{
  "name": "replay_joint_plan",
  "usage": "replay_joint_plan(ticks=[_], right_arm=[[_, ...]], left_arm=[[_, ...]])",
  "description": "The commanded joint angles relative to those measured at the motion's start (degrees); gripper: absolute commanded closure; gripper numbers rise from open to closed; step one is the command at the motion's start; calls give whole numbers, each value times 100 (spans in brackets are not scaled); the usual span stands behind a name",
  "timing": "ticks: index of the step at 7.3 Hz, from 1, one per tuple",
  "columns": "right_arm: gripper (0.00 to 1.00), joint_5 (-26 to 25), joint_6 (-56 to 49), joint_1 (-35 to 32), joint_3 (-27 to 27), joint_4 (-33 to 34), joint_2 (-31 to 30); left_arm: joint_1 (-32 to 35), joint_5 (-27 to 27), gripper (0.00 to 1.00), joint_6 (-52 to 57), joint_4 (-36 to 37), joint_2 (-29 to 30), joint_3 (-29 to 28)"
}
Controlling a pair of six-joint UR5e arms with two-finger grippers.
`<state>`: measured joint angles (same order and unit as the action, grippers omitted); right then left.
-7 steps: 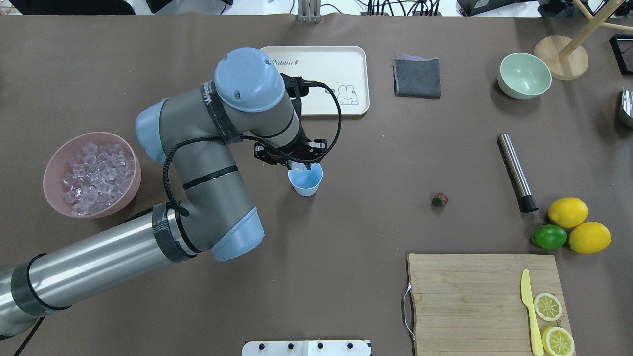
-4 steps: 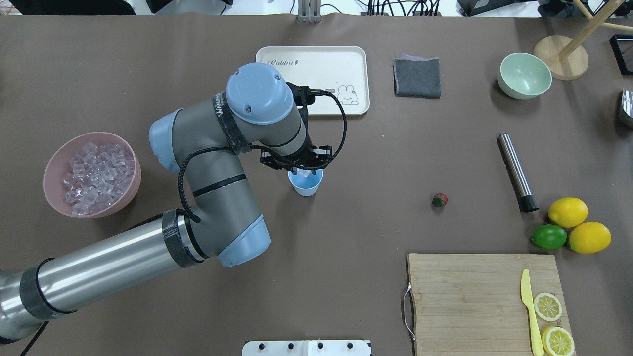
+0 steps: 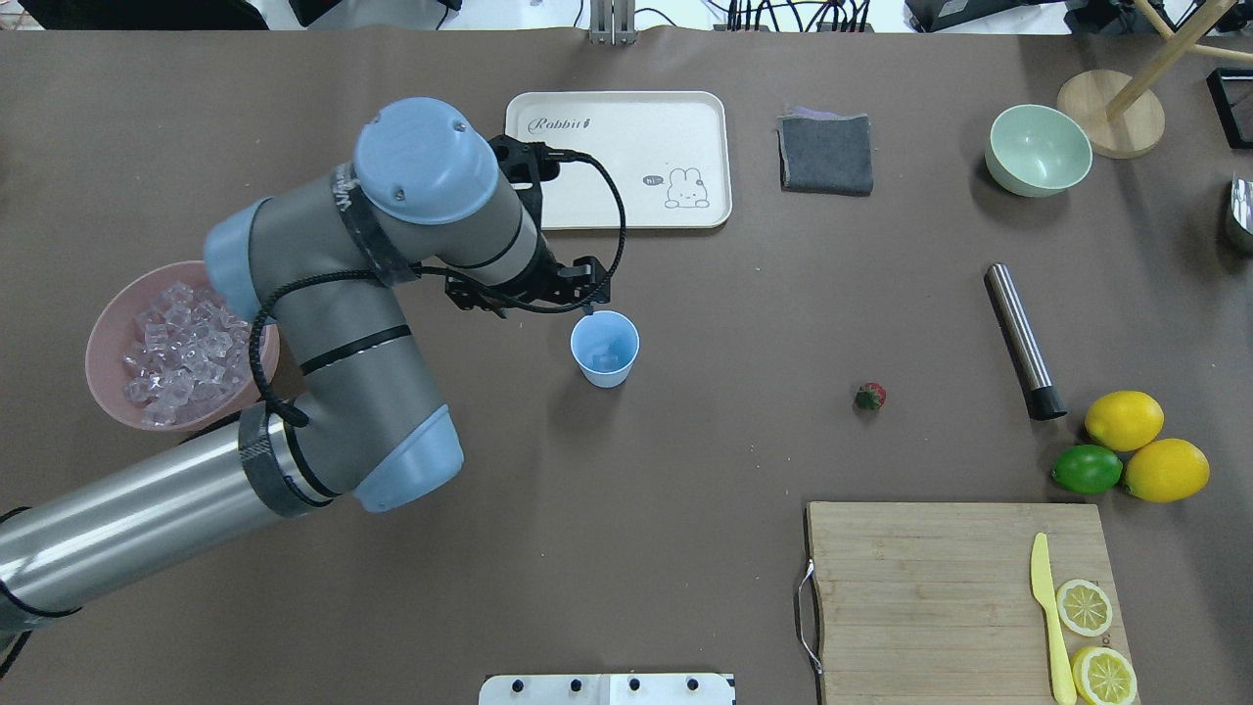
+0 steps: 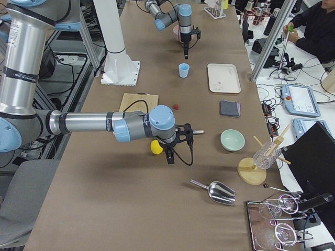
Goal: Mash ice and strawberries in cup
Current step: 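Move the left gripper back over the pink ice bowl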
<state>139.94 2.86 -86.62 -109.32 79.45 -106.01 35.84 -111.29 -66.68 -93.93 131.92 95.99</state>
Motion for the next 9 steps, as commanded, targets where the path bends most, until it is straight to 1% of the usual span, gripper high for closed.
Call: replay_joint_plan(ticks=[1,3,5,6,7,8,9], right_arm=[[0,15,48,57,-98,0,10],[0,76,48,75,-98,0,10],[0,112,48,84,-90,9,1],[0,112,56,93,-98,9,10],[0,86,265,197,-116,0,71],[0,33,502,390,-151,0,237],[0,7,635,557,-160,0,326]], left_arm=[[414,-129,3,819,566,-734,768],[879,-147,3,1732,595,-1560,1201],[1090,-130,3,2052,587,-2194,1326],[1309,-103,3,2402,587,-2640,1500],[1407,-103,3,2536,578,-3063,1667],[1426,-68,3,2520,543,-3345,1712],[1426,-77,3,2433,517,-3444,1713]])
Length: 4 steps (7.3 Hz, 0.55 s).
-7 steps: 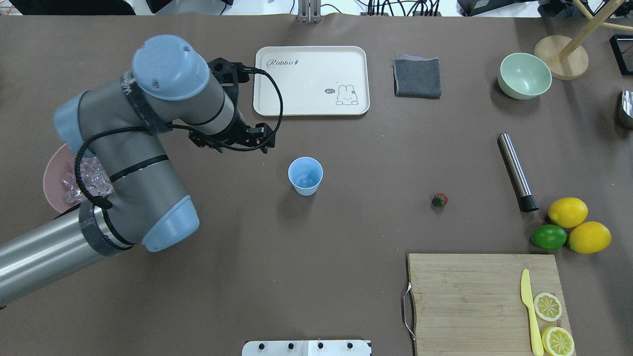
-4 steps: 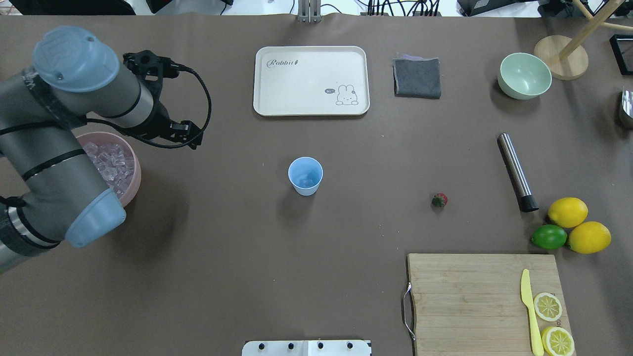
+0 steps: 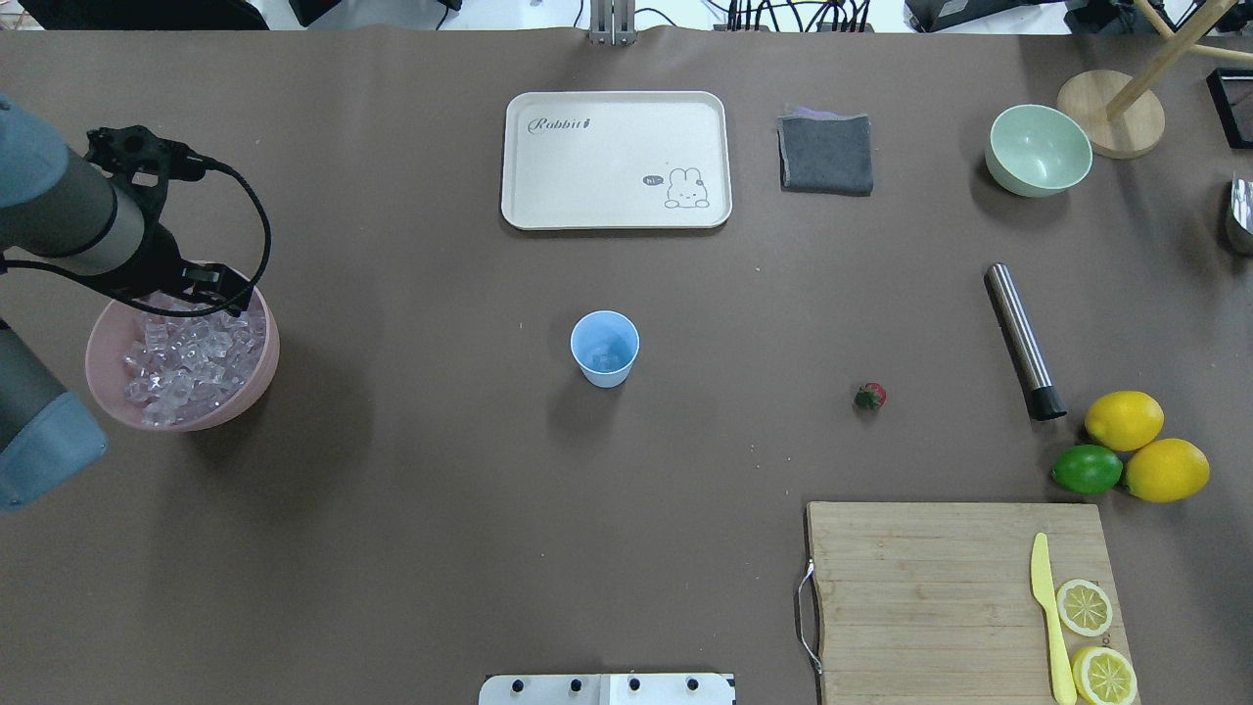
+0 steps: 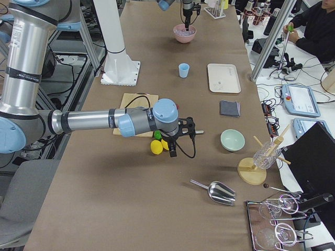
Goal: Mash ice and strawberries in cup
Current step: 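Move the left gripper back over the pink ice bowl, then lower the left gripper into the bowl and grasp more ice cubes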
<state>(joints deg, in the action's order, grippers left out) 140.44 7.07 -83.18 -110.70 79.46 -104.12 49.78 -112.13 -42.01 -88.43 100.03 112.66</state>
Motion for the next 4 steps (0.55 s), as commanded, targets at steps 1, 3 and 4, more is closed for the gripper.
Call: replay_joint_plan(ticks=[1,3,4], right_arm=[[0,-51,233,293,-22,-1,181],[0,-51,233,329,-13,-1,181],[0,-69,233,346,-4,-1,172]], left_arm=[[-29,-2,3,-340,-86,-274,55],[-405,-11,3,-686,-786,-509,-102],[-425,-54,3,-695,-1268,-537,-434]])
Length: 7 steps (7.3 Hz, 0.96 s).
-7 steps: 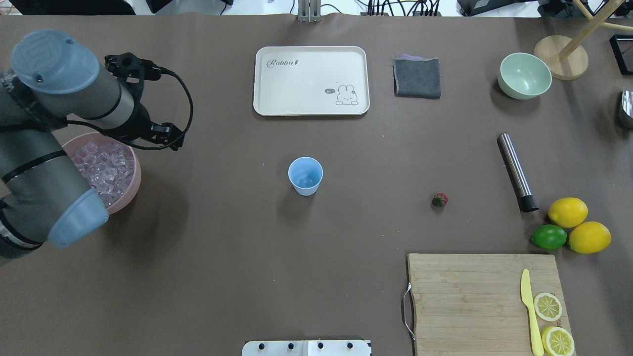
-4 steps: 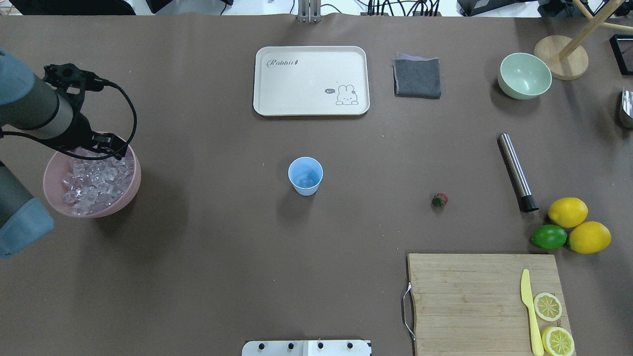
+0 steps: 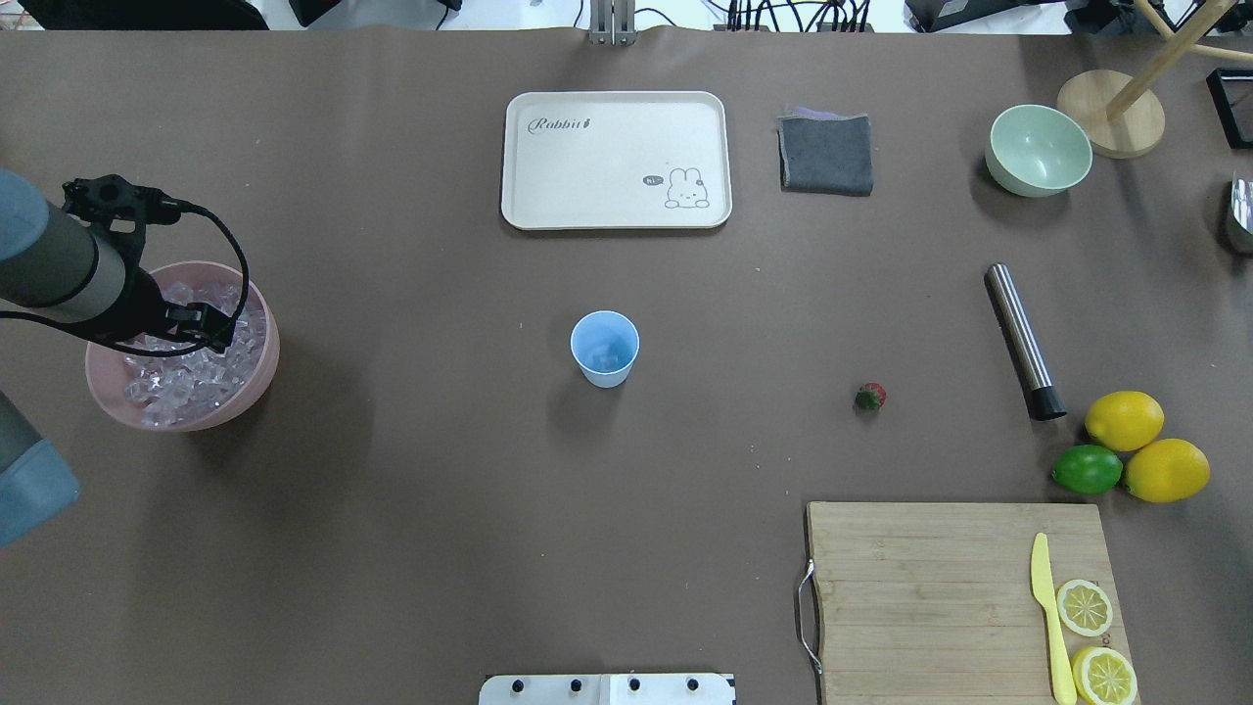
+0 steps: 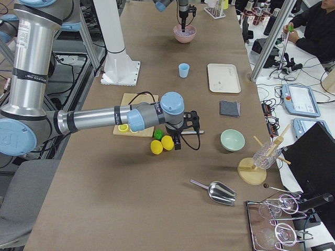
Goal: Mash ice and strawberries in cup
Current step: 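Lower the left gripper into the bowl and grasp more ice cubes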
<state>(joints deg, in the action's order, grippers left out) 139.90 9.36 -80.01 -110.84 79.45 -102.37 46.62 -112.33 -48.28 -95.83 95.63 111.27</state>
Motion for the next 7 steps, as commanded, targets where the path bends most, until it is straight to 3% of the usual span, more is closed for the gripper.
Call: replay_joint_plan(ticks=[1,7], right_arm=[[0,-33,4,30,1,0,-11],[0,-33,4,21,1,0,-63]], left_arm=[[-109,-35,3,-59,-672,-97,-420],[-276,-44,5,-402,-674,-185,-333]])
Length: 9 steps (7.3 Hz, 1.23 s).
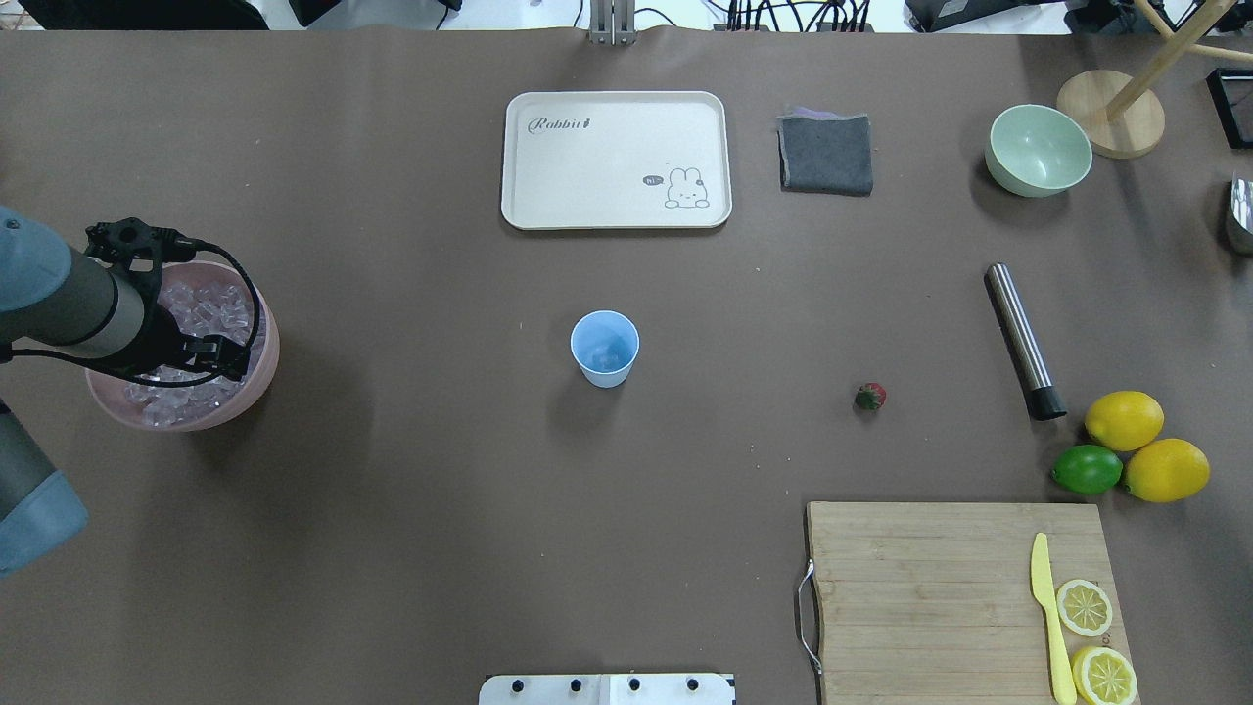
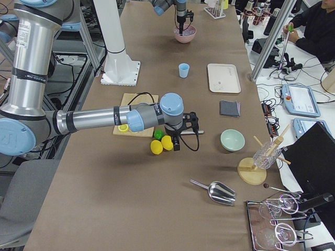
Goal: Mash ice and strawberries in cup
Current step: 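Lower the left gripper into the bowl and grasp more ice cubes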
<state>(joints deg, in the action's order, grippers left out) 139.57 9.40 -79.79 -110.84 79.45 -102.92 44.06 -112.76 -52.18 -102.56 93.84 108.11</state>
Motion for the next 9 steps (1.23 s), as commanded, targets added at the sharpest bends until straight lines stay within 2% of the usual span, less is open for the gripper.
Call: replay_joint_plan(ticks=[1,3,4,5,6,7,9], right_arm=[[0,0,0,-2,-8,0,-44],[0,0,0,-2,-8,0,-44],[0,0,0,-2,-17,0,-44],[0,9,0,-2,-26,0,-44],[0,35,0,-2,-43,0,-44],[0,53,0,-2,-78,0,-53],[0,61,0,-2,-105,0,-79]], left_arm=[[-20,0,6,-11,-1,2,0],[-20,0,11,-11,8,-6,-27],[-20,8,18,-3,8,-15,-70],[-20,17,43,6,8,-24,-79],[-11,0,88,32,51,-59,-44],[50,-209,100,67,321,37,52],[426,-378,100,697,1268,264,472]])
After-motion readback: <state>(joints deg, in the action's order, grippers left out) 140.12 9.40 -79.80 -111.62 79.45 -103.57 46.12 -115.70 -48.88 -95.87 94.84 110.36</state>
